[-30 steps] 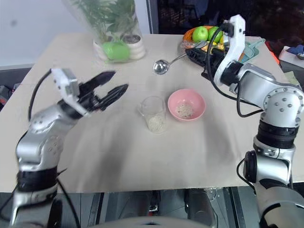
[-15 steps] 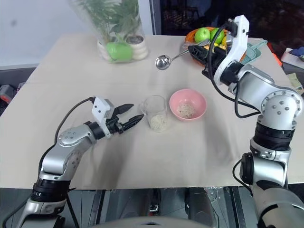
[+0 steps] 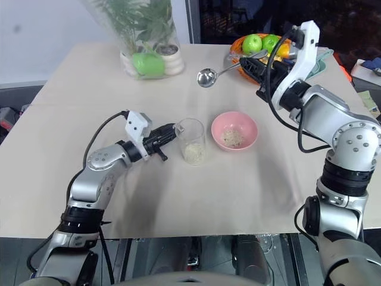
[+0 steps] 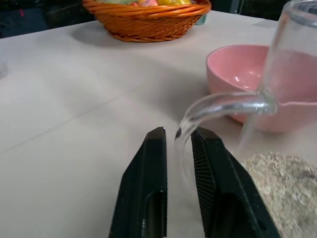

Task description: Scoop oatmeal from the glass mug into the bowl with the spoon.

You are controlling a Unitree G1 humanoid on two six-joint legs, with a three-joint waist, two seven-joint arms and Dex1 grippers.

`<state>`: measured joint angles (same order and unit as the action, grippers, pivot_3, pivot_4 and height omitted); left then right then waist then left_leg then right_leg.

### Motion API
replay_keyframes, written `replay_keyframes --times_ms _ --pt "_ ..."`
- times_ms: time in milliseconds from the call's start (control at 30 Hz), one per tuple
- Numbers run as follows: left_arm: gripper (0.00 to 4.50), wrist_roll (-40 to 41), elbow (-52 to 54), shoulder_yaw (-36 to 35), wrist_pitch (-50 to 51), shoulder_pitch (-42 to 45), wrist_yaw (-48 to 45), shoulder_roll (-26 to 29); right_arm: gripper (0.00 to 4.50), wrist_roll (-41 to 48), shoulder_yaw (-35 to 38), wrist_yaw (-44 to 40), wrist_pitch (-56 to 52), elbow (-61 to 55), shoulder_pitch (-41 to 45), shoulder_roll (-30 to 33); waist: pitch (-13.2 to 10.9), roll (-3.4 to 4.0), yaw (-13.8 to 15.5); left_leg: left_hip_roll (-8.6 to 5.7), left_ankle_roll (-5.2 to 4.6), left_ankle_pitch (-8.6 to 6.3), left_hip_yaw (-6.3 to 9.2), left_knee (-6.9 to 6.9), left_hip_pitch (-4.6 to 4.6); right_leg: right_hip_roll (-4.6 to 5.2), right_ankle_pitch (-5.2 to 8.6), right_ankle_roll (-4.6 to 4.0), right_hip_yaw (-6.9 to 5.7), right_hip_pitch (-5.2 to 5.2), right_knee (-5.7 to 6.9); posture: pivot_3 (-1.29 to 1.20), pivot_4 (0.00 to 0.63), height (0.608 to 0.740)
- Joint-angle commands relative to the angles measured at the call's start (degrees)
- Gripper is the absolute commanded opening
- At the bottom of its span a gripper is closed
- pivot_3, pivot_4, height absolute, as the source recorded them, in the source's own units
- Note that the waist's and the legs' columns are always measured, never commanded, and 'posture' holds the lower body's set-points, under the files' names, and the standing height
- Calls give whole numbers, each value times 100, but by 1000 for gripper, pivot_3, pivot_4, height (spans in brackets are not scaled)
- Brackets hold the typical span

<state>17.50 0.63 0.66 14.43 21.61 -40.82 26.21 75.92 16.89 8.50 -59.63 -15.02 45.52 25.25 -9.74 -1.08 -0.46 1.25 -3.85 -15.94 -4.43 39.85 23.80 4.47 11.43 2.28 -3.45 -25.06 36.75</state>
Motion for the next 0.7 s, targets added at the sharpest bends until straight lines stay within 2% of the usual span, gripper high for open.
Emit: replay_keyframes --times_ms 33,133,233,467,700 --pt "724 -130 -110 69 -233 177 -14 -90 0 154 144 -3 165 -229 16 90 0 0 0 0 0 0 0 0 0 0 0 0 0 0 0 0 150 740" --pt "724 -189 -270 93 -272 295 -24 -169 0 178 128 5 169 -242 1 102 0 0 -1 0 -1 0 -3 0 2 0 0 0 2 -4 1 0 150 740" --pt "23 -224 -369 69 -308 373 8 -237 0 208 125 6 167 -251 -8 130 0 0 4 0 -1 0 -3 0 4 0 0 0 2 -5 1 0 150 740" --pt "23 -179 -199 -187 -262 391 335 -302 0 129 13 -223 138 -455 -34 361 0 0 -1 0 -2 -1 -4 0 4 1 0 0 5 -6 0 0 150 740" --pt "23 -859 -770 -391 -379 1036 1281 -158 0 -30 -216 -817 165 -622 272 693 0 0 8 0 -16 -9 -4 0 6 1 0 1 5 -8 1 0 150 740"
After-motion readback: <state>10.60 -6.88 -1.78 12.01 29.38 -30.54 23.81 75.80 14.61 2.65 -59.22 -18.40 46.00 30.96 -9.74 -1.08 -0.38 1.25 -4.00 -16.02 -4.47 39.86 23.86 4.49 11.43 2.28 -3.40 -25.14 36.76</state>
